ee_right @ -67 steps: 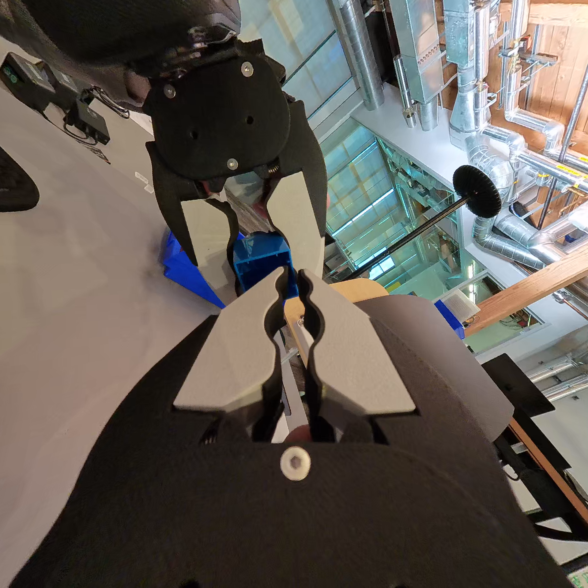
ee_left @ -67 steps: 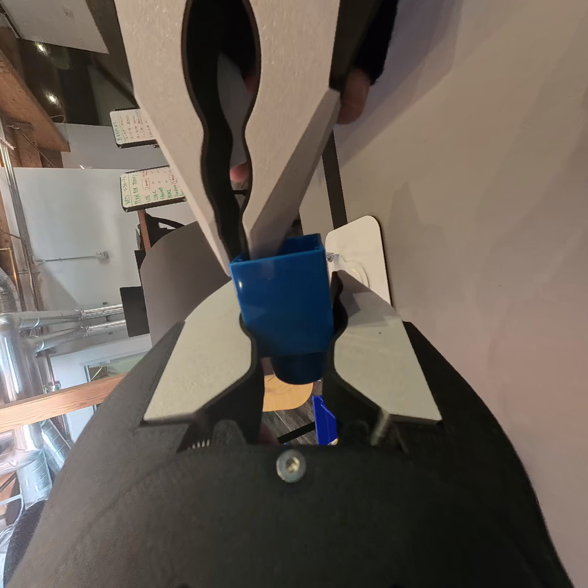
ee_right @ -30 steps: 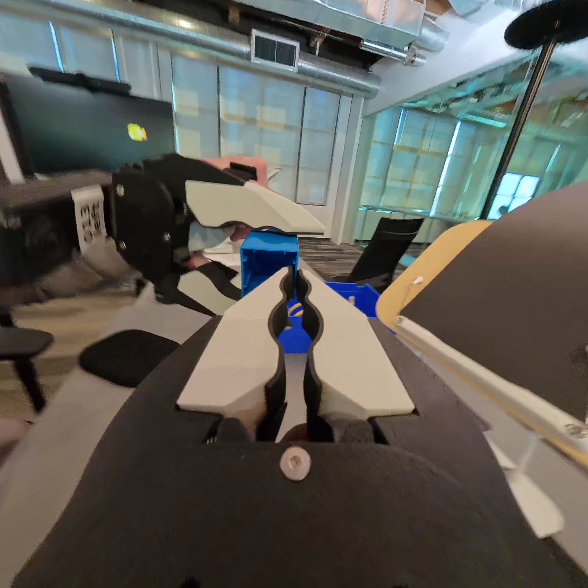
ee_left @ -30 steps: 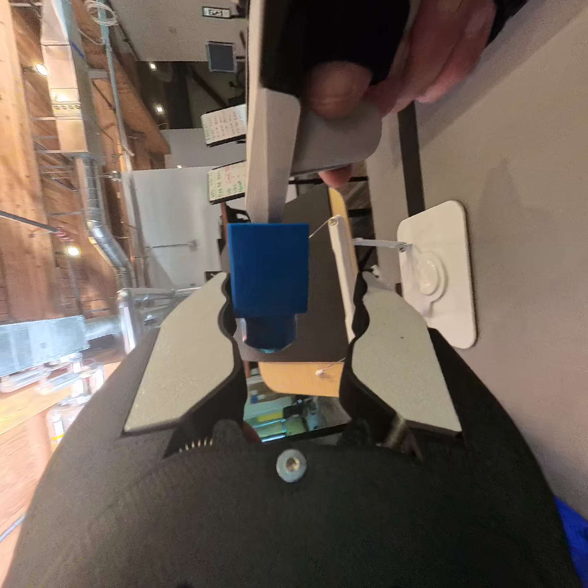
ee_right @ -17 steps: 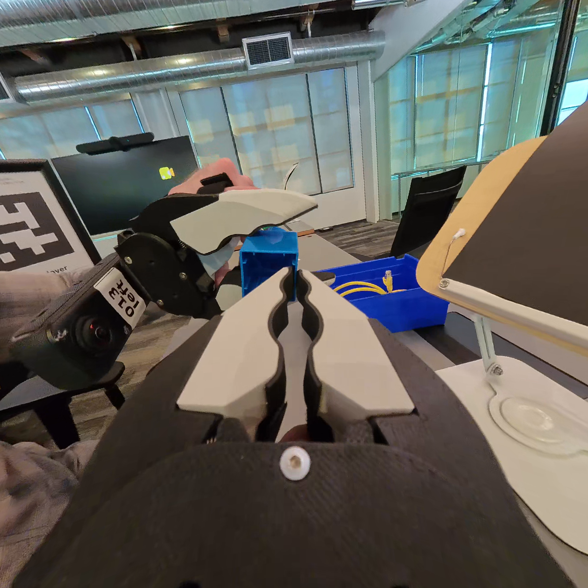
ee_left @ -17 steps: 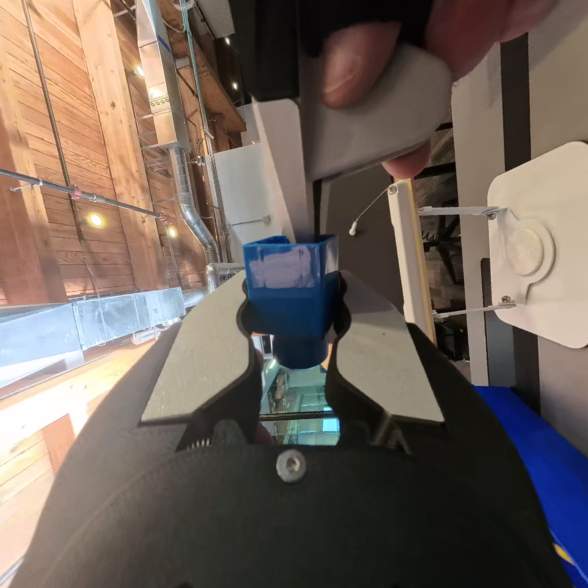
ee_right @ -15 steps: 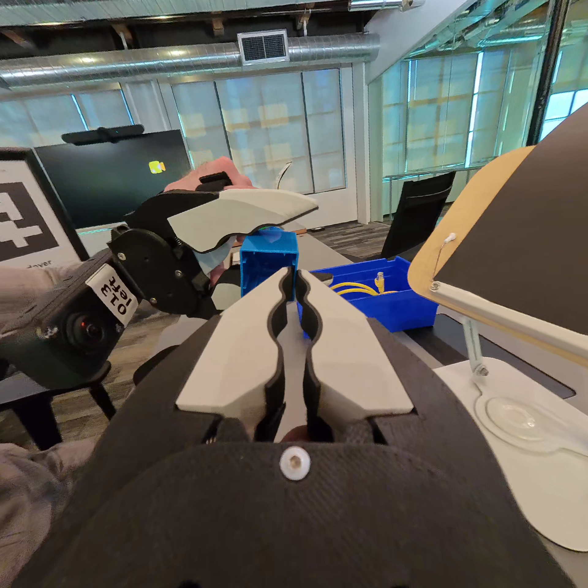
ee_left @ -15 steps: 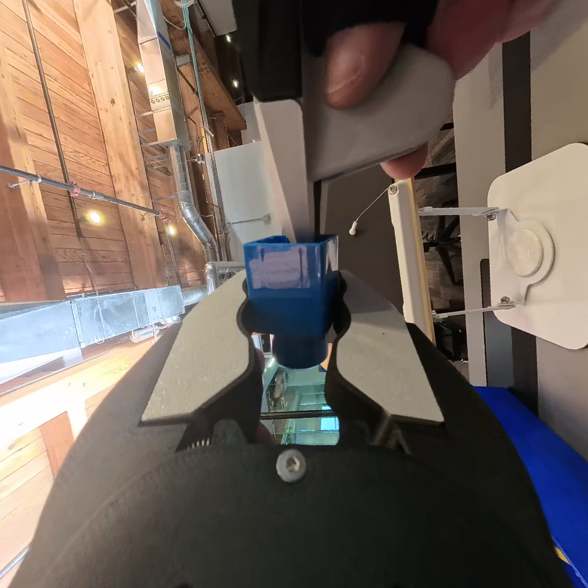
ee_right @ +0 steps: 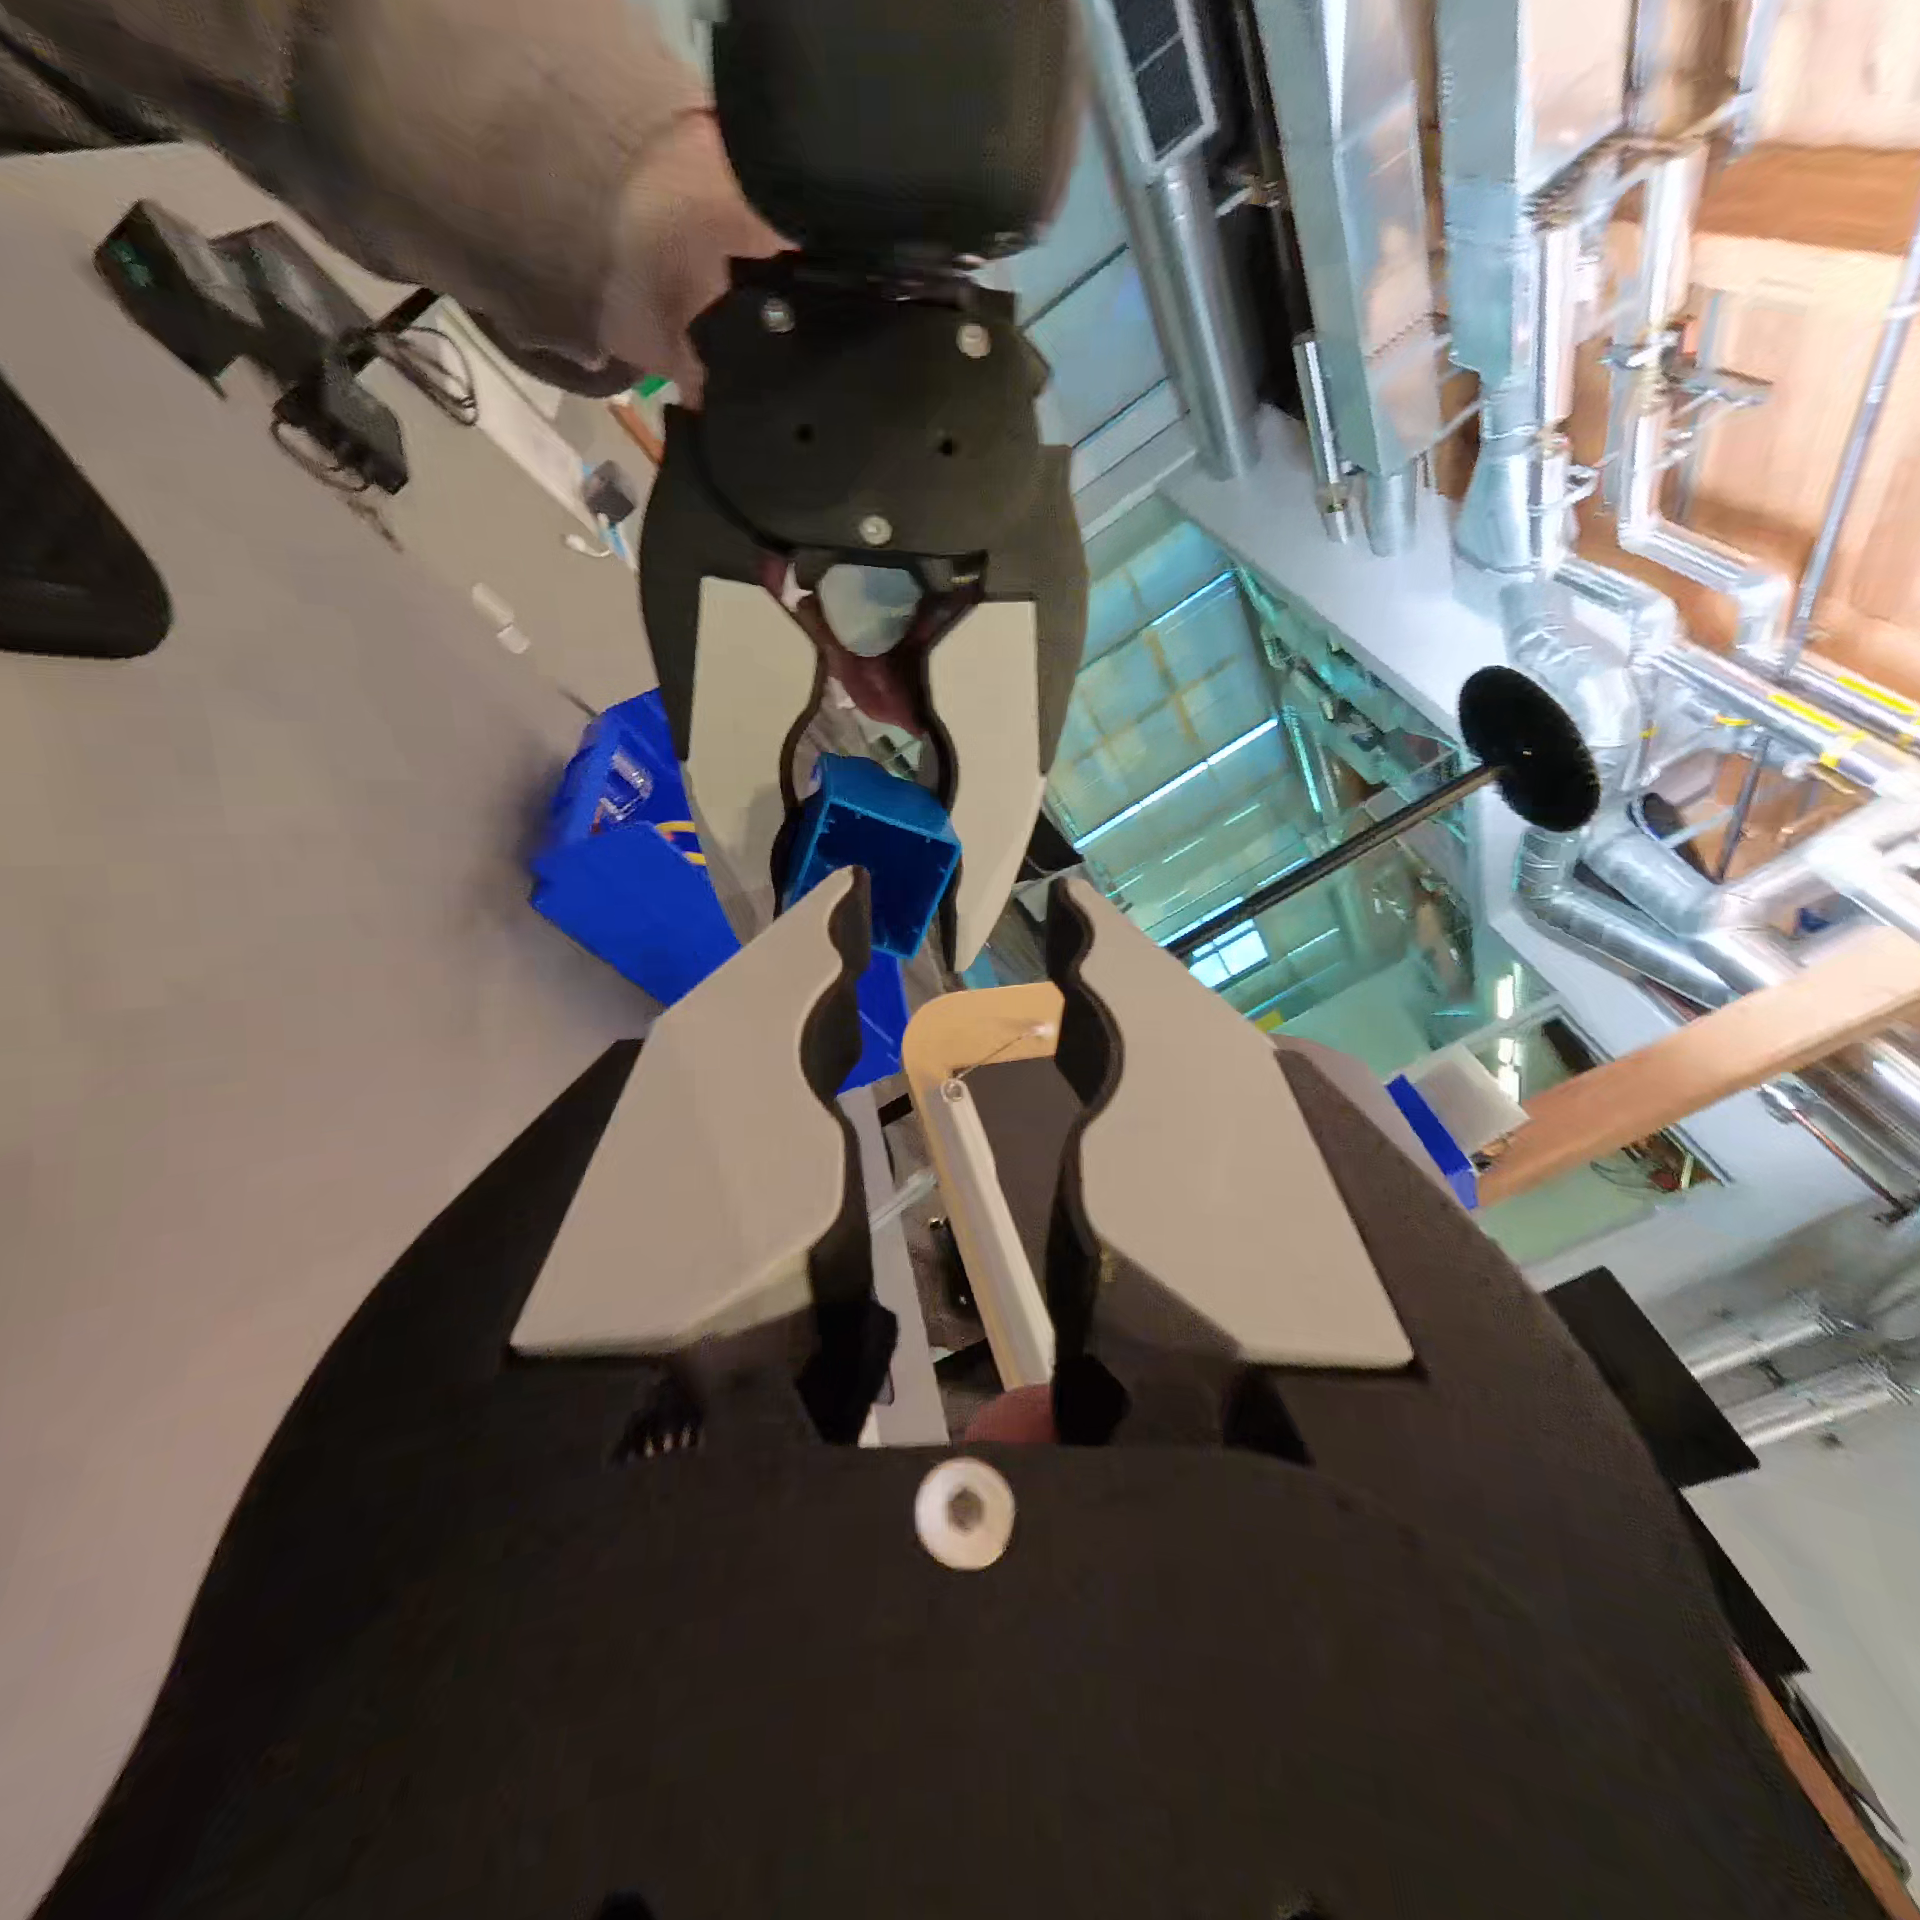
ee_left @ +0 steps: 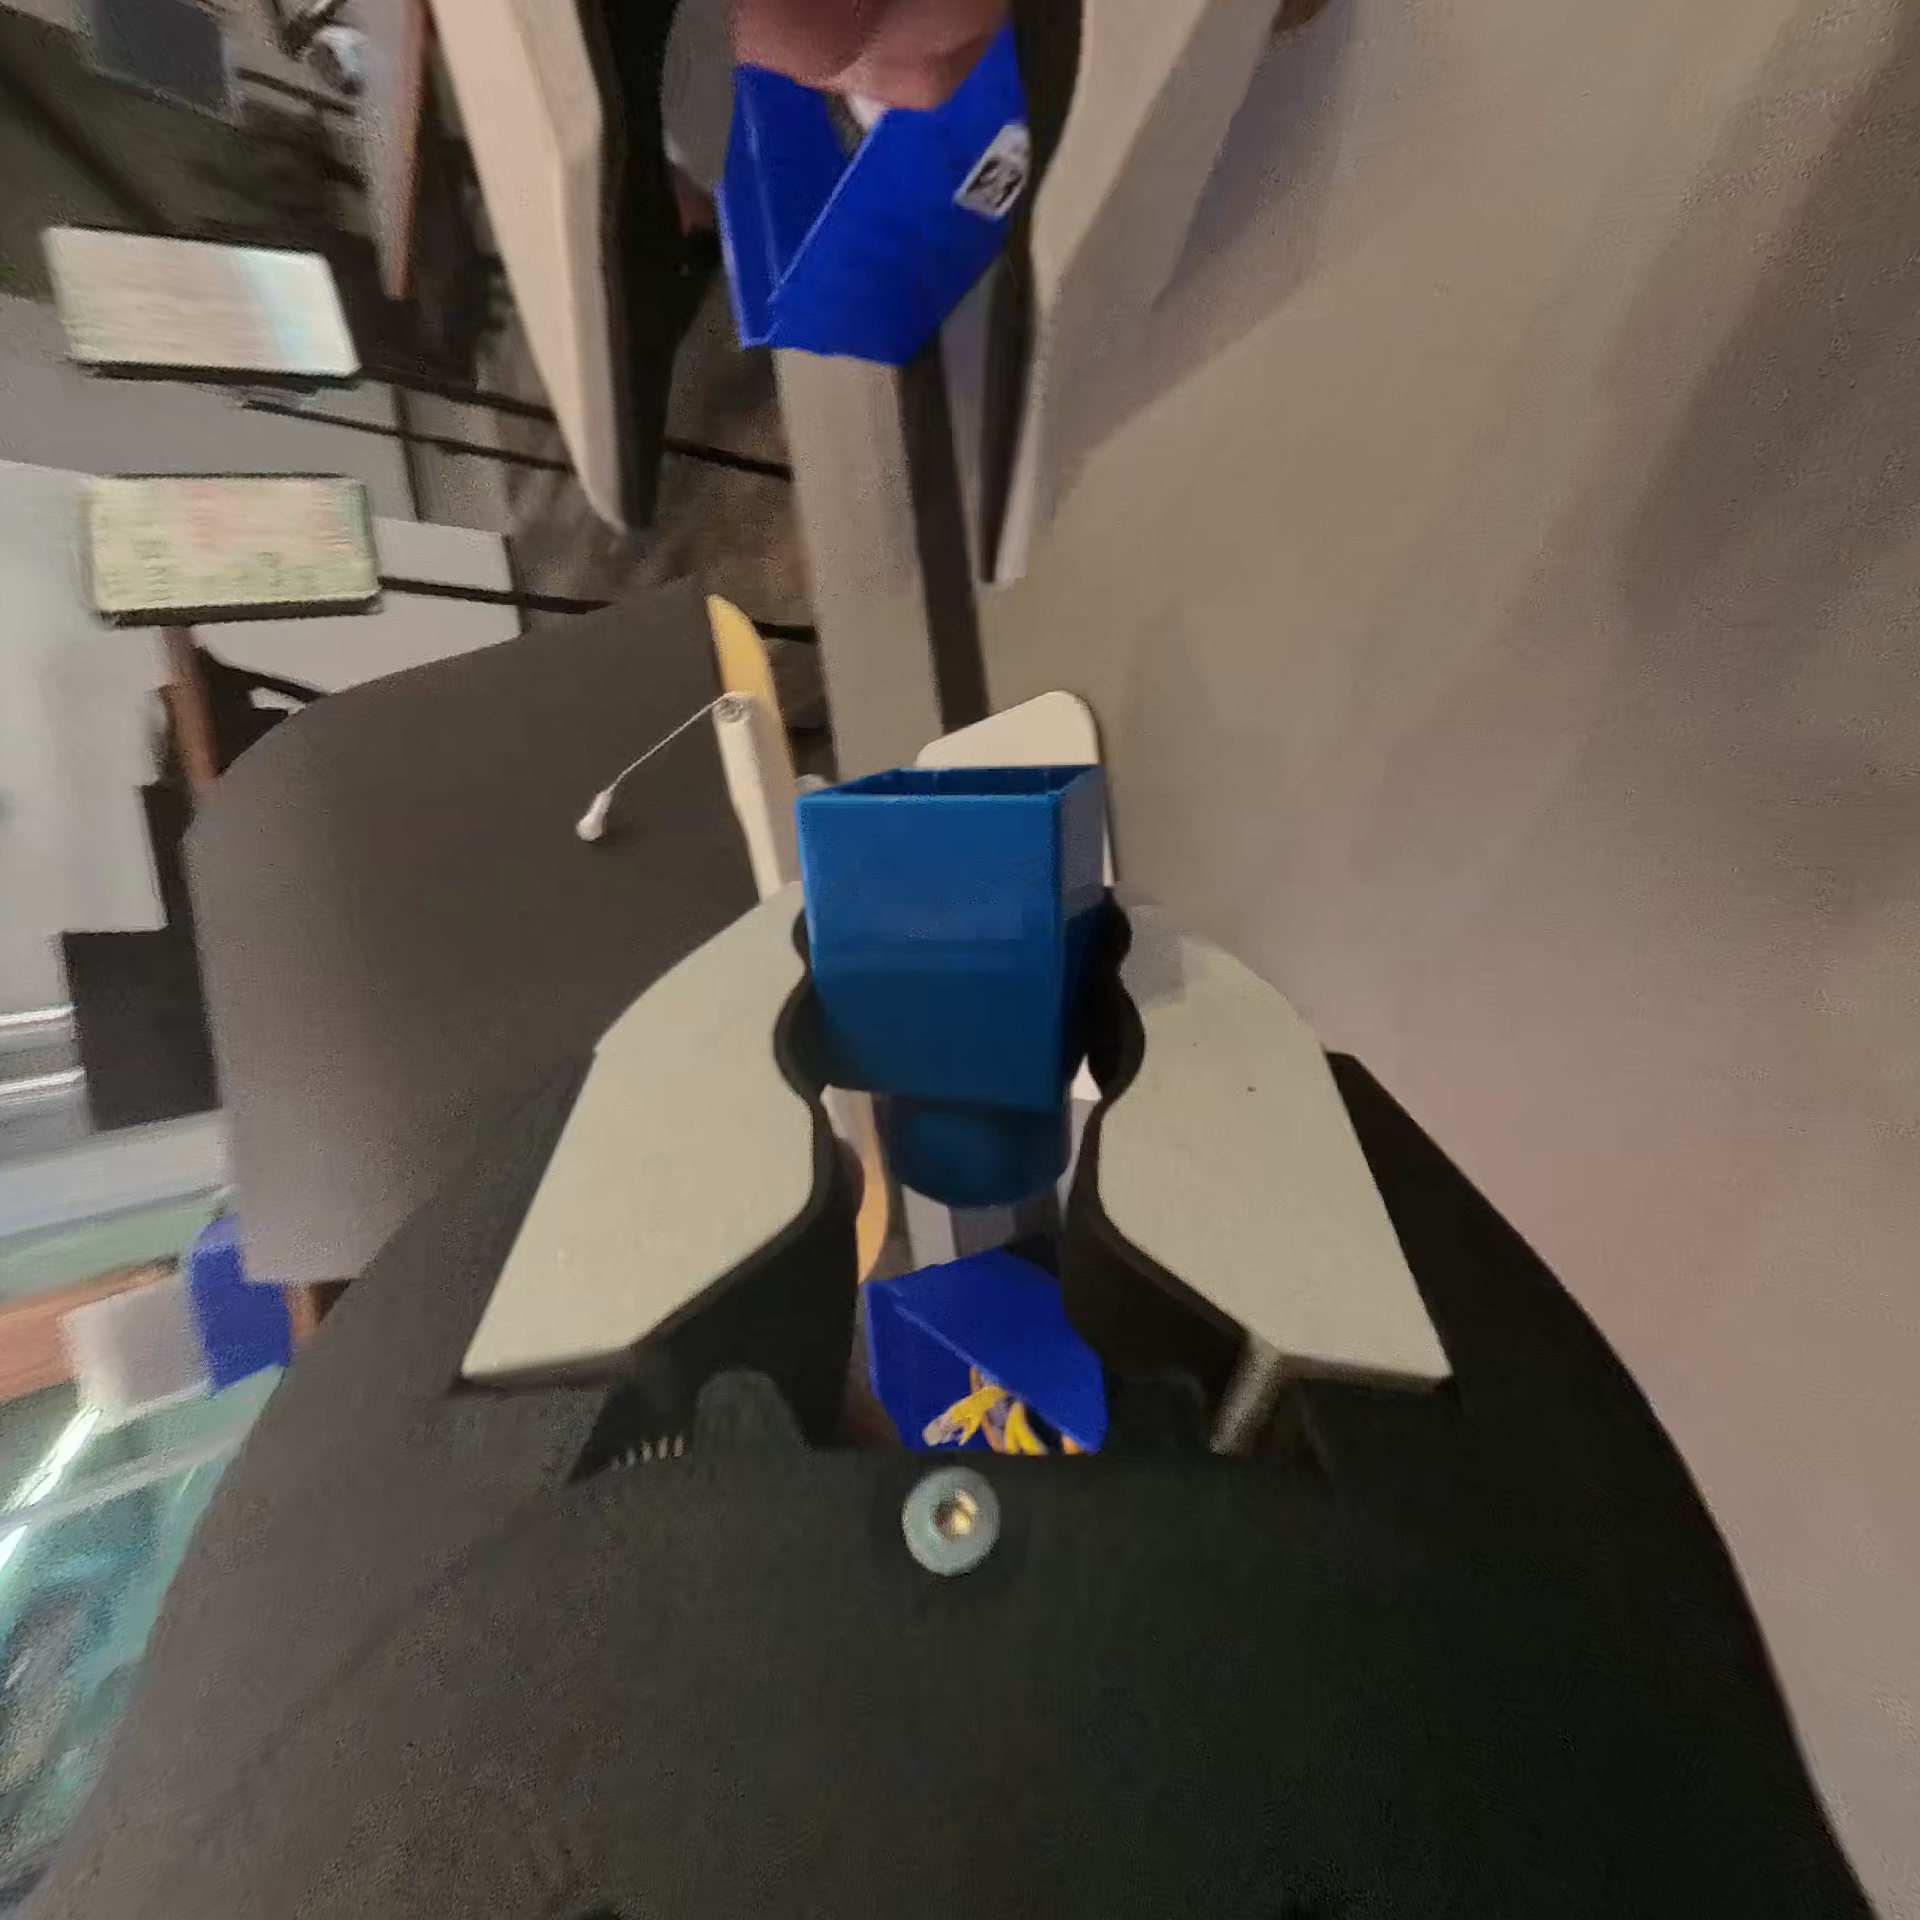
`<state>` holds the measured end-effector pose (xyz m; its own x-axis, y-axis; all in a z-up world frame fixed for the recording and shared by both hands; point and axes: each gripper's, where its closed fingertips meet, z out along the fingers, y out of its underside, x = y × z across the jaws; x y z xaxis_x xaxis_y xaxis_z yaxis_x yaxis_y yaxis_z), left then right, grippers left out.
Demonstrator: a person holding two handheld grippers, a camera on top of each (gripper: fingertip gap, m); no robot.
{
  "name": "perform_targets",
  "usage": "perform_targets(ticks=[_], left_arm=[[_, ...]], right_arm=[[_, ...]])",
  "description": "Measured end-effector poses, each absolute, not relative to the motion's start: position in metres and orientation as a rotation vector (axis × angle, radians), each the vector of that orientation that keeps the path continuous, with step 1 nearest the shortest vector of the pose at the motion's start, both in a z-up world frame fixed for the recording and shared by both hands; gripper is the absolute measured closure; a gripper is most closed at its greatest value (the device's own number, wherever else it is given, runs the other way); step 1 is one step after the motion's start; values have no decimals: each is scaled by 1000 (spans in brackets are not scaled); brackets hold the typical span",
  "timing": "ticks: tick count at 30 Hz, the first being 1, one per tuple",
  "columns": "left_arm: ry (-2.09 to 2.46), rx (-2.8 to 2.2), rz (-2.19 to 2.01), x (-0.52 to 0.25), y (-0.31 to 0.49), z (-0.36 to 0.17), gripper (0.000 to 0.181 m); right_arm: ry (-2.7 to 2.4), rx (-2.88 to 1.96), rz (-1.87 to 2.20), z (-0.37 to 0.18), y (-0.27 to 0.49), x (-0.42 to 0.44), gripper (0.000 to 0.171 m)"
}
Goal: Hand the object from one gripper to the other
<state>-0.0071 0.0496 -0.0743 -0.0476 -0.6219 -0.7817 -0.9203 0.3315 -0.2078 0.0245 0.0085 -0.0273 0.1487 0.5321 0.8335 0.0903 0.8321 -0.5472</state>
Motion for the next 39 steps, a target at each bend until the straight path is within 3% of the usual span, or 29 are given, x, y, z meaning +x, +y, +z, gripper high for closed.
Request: perform_targets(ticks=[2, 5, 22, 25, 26, 27, 30, 39], left_arm=[[1816, -1433, 350, -6, 42, -81, 135], [1872, -1490, 230, -5, 32, -86, 135], [2233, -1699, -269, 10, -25, -126, 135], [2268, -1703, -289, 14, -30, -133, 135], [2288, -1708, -283, 13, -31, -136, 135], [2293, -1712, -270, 12, -30, -138, 136], [2234, -1719, -234, 13, -20, -137, 135], [1903, -1565, 262, -4, 33, -97, 104]], right_arm=[[-1480, -543, 387, -36, -1, 23, 119], [-1561, -504, 362, -46, -9, 24, 104], [-1720, -289, -80, -96, -27, -11, 114], [-1692, -275, -131, -97, -25, -16, 124], [-1682, -270, -134, -96, -26, -16, 137], [-1693, -280, -137, -98, -24, -17, 138], [-1667, -331, -139, -95, -15, -17, 139], [-1399, -610, 174, -48, 19, 0, 139]])
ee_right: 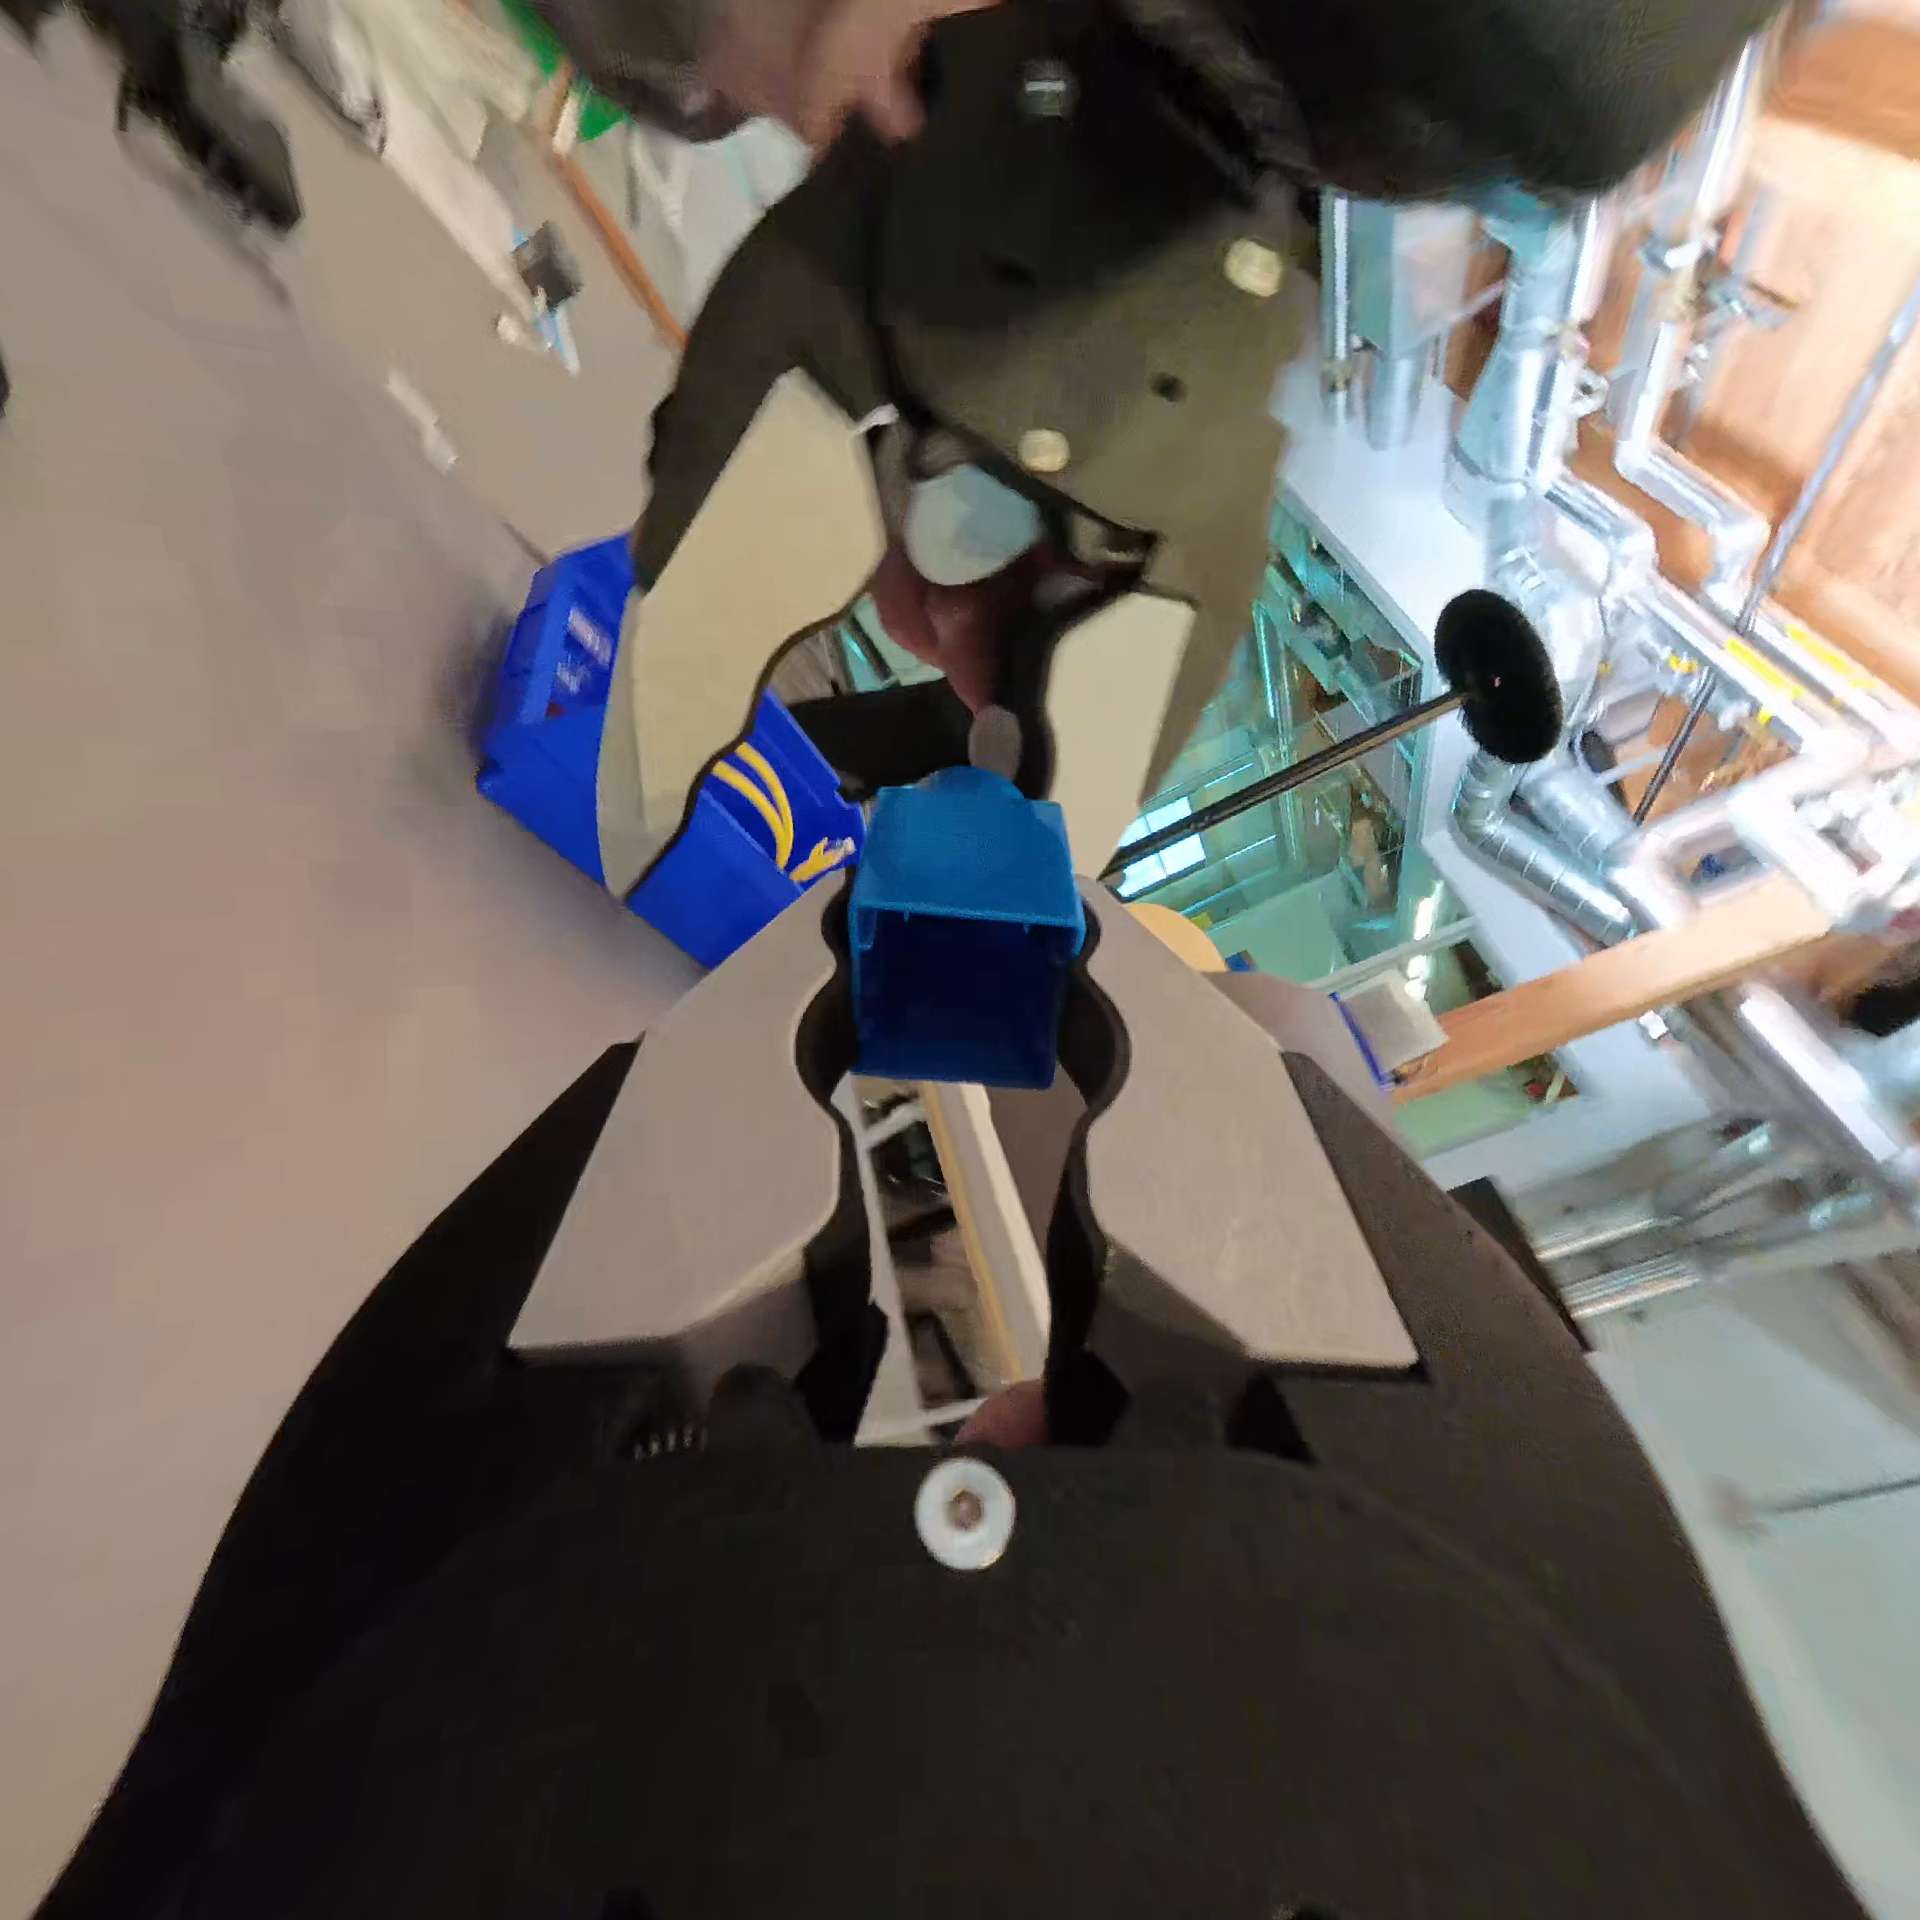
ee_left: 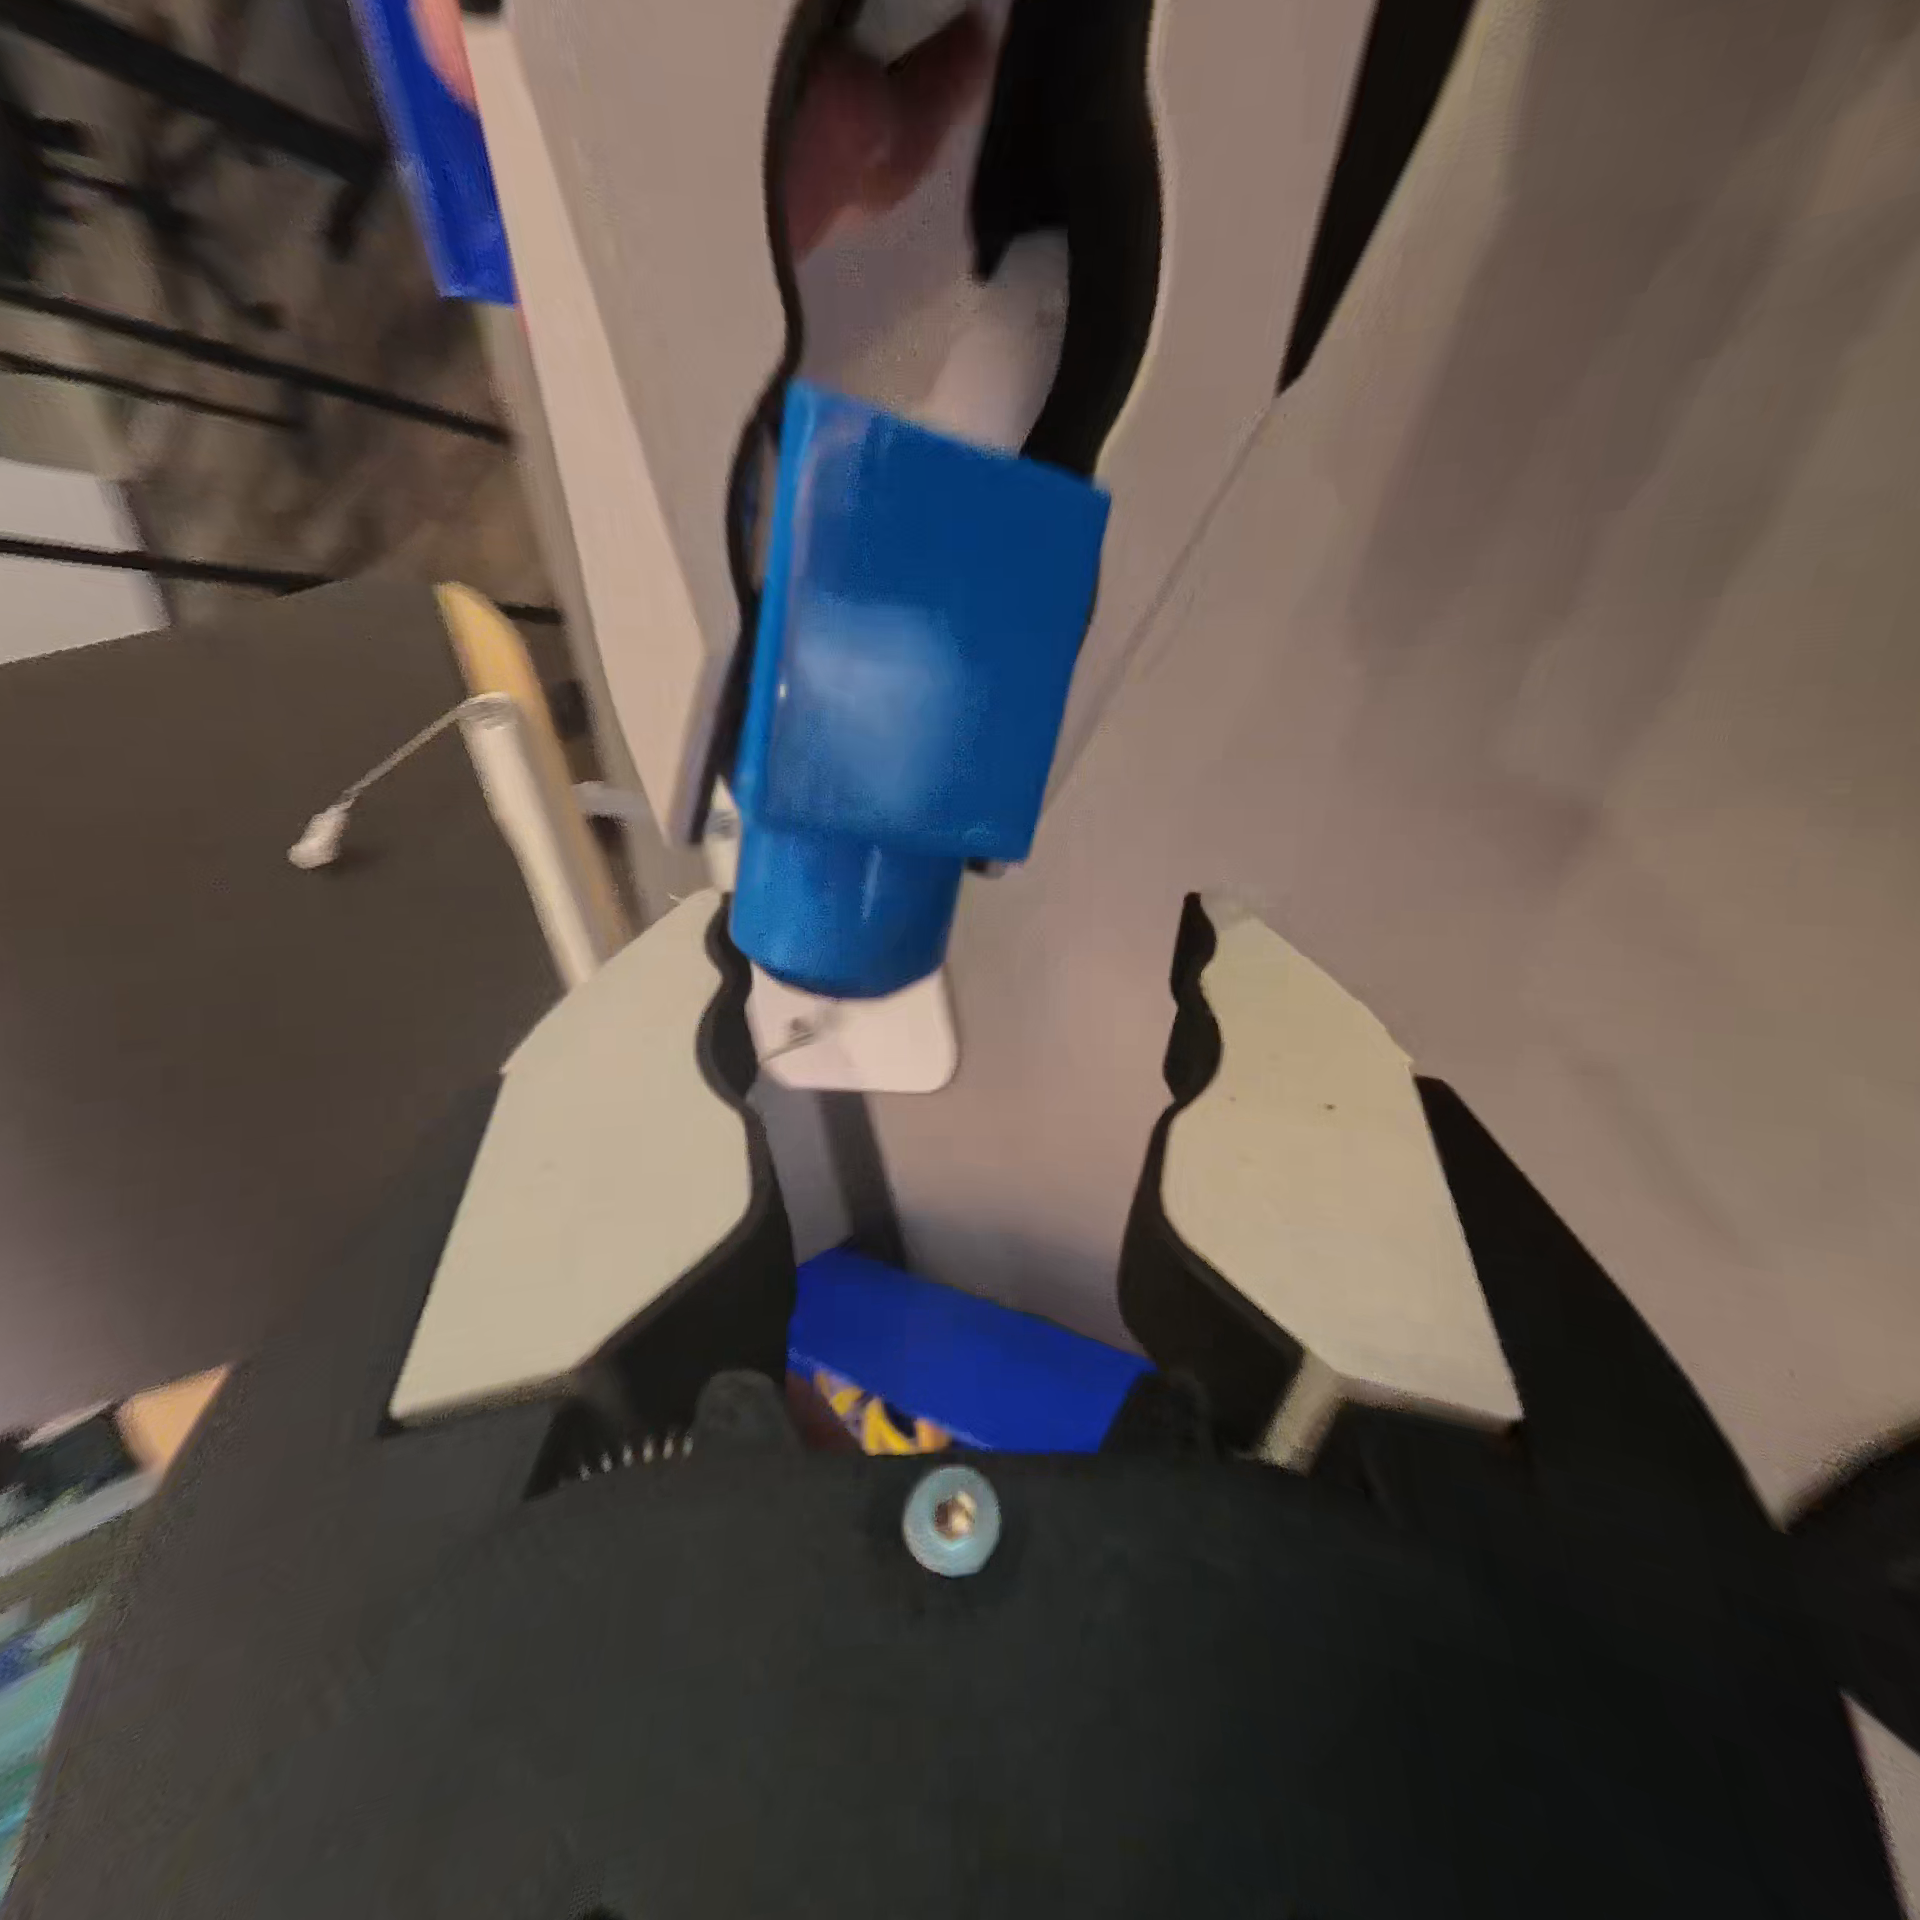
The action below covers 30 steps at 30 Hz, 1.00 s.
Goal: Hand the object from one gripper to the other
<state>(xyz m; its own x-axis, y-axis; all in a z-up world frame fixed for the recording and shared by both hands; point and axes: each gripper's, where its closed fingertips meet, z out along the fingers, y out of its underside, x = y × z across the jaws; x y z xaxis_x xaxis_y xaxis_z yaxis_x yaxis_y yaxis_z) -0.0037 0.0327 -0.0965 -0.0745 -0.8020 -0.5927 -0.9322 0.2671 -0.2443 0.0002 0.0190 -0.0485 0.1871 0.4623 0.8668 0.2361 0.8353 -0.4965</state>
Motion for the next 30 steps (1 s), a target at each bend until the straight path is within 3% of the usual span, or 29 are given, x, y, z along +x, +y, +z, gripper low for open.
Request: perform_targets(ticks=[5, 10, 16, 19, 26, 30], left_arm=[[1637, -1326, 600, -10, 61, -63, 100], [1479, -1020, 997, -11, 73, -39, 112], [1417, -842, 1161, -3, 77, -41, 133], [1392, -789, 1205, 0, 77, -41, 153], [1379, -837, 1174, -2, 77, -42, 155], [1383, -973, 1042, -6, 77, -46, 155]], right_arm=[[-1248, -847, 593, -34, 30, 5, 138], [-1133, -1048, 966, -36, 37, 1, 138], [-1105, -1149, 1098, -45, 40, -4, 138], [-1099, -1185, 1126, -49, 40, -6, 138], [-1076, -1194, 1179, -50, 39, -8, 138], [-1083, -1139, 1130, -44, 38, -6, 112]])
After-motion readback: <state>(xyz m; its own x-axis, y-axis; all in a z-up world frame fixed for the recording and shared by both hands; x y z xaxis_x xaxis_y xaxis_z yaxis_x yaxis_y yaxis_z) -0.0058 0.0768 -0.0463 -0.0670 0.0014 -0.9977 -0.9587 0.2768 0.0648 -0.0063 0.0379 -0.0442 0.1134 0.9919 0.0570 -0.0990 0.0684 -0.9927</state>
